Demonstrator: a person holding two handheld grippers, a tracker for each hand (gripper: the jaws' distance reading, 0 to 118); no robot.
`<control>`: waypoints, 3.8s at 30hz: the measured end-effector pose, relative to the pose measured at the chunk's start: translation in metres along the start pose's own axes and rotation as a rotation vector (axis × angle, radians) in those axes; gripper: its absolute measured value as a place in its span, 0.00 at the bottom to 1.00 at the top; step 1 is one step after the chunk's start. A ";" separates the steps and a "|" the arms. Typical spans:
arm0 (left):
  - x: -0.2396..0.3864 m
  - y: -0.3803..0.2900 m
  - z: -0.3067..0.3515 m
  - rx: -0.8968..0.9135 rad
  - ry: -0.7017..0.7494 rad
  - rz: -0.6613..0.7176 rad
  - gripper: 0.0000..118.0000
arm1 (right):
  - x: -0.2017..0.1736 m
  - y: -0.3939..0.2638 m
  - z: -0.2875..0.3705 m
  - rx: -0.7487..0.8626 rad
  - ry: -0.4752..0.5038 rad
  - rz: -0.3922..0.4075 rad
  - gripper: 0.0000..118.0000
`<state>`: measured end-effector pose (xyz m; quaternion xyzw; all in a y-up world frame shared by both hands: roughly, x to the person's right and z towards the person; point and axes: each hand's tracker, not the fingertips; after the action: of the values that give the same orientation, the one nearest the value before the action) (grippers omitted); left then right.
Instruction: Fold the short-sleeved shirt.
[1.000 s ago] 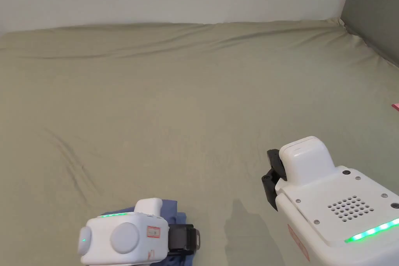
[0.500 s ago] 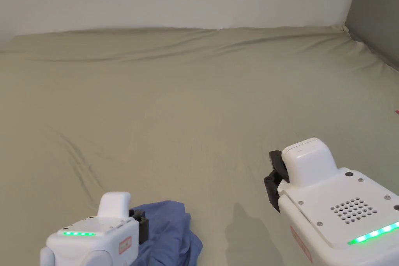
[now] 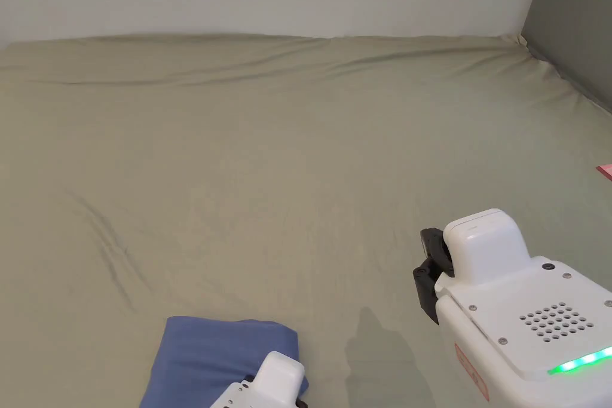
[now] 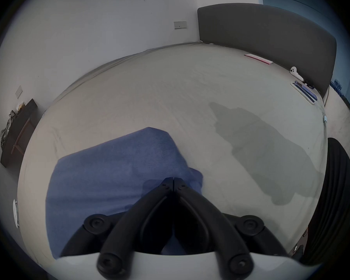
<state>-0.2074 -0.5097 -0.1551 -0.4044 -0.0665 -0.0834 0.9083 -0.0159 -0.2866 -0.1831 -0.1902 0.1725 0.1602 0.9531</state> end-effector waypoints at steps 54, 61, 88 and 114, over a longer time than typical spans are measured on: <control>-0.231 -0.069 -0.038 -0.198 -0.676 0.968 0.25 | -0.182 -0.121 -0.154 -0.461 0.472 0.180 0.00; -0.221 -0.047 -0.009 -0.183 -0.523 0.792 0.25 | -0.150 -0.068 -0.126 -0.265 0.392 0.163 0.00; -0.348 -0.099 0.089 -0.251 0.172 0.499 0.25 | -0.155 0.057 -0.055 0.164 0.138 0.056 0.00; -0.514 -0.108 0.178 -0.073 0.783 0.451 0.92 | -0.182 0.061 -0.094 0.080 0.157 0.096 0.00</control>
<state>-0.7418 -0.3975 -0.0553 -0.3784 0.3748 -0.0326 0.8457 -0.2260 -0.3159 -0.2124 -0.1557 0.2618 0.1835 0.9346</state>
